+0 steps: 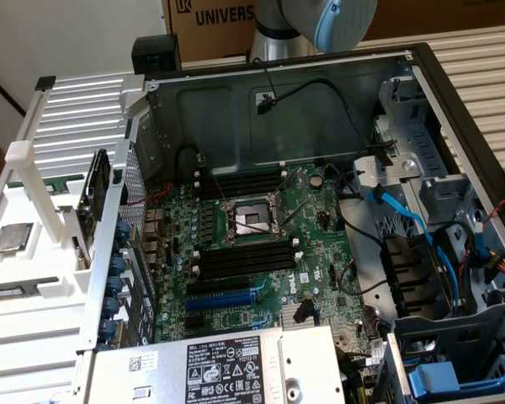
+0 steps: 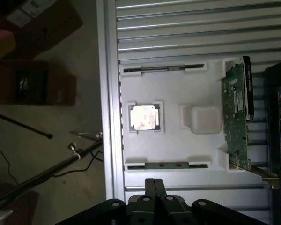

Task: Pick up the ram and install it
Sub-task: 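Pick up the ram and move it above insertion slot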

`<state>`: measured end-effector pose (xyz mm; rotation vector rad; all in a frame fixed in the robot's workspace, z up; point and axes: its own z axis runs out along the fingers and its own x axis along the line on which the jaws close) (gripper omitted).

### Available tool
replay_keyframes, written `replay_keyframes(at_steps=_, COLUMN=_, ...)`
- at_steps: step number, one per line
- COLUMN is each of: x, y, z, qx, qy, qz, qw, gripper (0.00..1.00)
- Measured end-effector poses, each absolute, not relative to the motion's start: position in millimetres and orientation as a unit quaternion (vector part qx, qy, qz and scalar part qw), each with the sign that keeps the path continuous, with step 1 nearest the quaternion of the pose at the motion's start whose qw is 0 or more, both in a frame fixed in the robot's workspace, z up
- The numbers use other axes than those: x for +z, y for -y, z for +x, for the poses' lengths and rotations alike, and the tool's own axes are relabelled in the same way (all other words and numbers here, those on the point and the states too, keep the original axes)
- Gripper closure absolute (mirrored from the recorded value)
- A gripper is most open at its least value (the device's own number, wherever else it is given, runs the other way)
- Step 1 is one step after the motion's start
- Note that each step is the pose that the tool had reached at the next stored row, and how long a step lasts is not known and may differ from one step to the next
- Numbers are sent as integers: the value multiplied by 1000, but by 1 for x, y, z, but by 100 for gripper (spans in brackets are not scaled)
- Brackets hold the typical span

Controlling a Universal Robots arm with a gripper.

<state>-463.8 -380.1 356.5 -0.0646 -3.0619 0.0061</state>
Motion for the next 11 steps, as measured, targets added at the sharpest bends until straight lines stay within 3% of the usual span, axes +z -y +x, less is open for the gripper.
replay_keyframes(at_steps=3, x=356, y=380, z=-464, qx=3, qy=999, qz=6, qw=38, gripper=90)
replay_keyframes(at_steps=11, x=355, y=380, z=-464, qx=6, qy=997, qz=79, qw=11, gripper=90)
